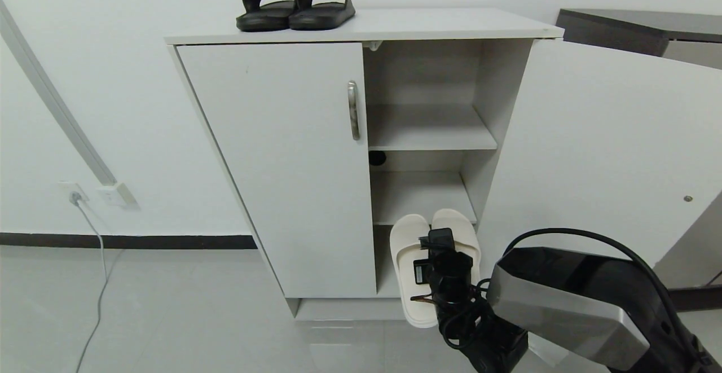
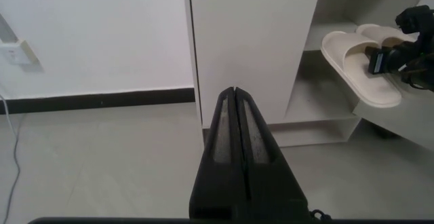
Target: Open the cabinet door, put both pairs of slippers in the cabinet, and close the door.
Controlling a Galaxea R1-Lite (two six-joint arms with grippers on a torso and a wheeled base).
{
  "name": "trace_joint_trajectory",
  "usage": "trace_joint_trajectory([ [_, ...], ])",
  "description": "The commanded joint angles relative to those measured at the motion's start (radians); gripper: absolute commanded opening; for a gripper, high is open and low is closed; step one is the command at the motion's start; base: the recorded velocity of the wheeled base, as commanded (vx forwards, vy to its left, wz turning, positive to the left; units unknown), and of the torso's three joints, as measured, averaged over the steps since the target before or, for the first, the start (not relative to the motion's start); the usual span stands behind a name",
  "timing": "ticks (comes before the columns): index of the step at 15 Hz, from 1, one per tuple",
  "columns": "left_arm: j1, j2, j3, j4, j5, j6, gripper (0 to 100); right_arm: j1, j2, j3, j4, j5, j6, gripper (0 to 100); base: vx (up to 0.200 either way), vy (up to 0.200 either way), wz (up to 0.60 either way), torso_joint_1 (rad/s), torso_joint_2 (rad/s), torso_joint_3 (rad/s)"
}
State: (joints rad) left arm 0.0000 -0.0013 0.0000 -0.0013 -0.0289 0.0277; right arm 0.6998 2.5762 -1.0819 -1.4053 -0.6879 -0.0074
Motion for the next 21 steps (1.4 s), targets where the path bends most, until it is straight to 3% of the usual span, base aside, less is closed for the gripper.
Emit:
trace_joint_trajectory([
  [1,0.0,0.001,0.0,0.0,0.0,0.0,0,-0.002,-0.001,-0.003,0.0,0.001,0.0,0,0.2,0.0,0.0,0.002,0.01,0.002],
  [7,0.0,0.001,0.0,0.0,0.0,0.0,0,-0.023,0.002,-0.05,0.014,0.022,0.0,0,0.167,0.0,0.0,0.004,0.0,0.002],
  [13,0.0,0.001,0.0,0.0,0.0,-0.002,0,-0.049,0.006,-0.293,0.338,0.091,0.112,0,0.0,0.0,0.0,0.0,0.0,0.0],
  [21,0.0,0.001,0.0,0.0,0.001,-0.002,0,-0.105,0.118,-0.555,0.509,0.12,0.127,0,0.0,0.0,0.0,0.0,0.0,0.0],
])
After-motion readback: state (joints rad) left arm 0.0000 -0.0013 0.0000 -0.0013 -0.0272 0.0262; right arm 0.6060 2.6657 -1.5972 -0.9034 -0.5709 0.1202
